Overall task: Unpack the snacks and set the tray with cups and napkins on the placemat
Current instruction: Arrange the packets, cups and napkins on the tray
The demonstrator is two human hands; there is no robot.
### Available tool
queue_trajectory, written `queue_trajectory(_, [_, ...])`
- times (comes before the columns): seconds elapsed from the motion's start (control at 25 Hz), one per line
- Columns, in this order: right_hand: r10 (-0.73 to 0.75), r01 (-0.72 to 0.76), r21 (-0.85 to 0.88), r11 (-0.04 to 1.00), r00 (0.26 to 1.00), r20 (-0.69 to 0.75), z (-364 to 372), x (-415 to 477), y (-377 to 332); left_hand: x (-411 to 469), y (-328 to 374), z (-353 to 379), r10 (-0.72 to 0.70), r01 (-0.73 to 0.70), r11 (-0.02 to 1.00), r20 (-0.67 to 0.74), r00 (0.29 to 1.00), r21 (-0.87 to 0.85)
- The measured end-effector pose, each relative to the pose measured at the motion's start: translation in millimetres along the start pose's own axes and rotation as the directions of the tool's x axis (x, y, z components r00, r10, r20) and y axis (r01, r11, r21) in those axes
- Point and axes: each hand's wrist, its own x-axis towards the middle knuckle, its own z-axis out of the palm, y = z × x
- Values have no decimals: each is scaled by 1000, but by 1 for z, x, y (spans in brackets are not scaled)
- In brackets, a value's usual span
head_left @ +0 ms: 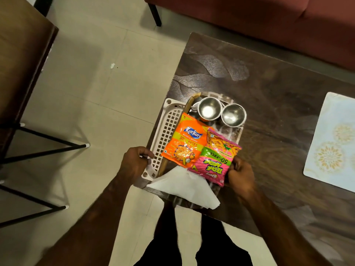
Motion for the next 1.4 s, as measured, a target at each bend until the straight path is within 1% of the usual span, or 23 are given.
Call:
queue_trajectory(0.2, [28,-31,-33,999,995,-95,-43,4,18,2,-1,-9,-14,17,999,-61,998,41])
queue_trajectory(0.28, [24,-30,-62,998,995,-93,-55,7,24,4,1,-11,0,7,997,-90,996,76])
queue_trajectory(0.44, [72,-77,-98,992,996,-54,-73,12,37,4,3,-12,-13,34,990,-151,988,138])
queue_trajectory(0.6, [117,-118,-103,988,993,-21,-86,11,45,4,4,-10,-10,37,983,-148,989,182])
queue_trajectory(0.8, [106,-109,-140,984,994,-34,-88,18,54,2,5,-7,3,33,973,-156,988,229])
queue_trajectory(0.92, [99,-105,-194,975,994,-38,-86,21,53,0,10,-5,-1,39,968,-154,988,246])
queue_trajectory(1.0, [97,-105,-219,970,994,-46,-86,23,52,-5,17,-1,24,38,947,-190,981,318])
queue_trajectory(1.08, [106,-116,-269,956,993,-52,-87,25,51,-14,25,6,121,6,892,-252,960,451])
queue_trajectory(1.12, [107,-118,-306,945,993,-52,-89,24,50,-19,30,11,179,-31,876,-265,947,481])
queue_trajectory(1.2, [113,-124,-323,938,992,-52,-93,22,51,-28,43,22,263,-119,870,-245,933,478])
queue_trajectory(1.24, [114,-125,-325,937,992,-52,-94,21,52,-32,50,28,283,-154,871,-221,933,466])
queue_trajectory(1.36, [74,-95,-354,930,995,-70,-96,20,51,-43,70,48,331,-256,878,-126,935,404])
queue_trajectory(1.4, [49,-82,-368,926,994,-98,-96,20,49,-47,75,57,360,-304,872,-83,929,383])
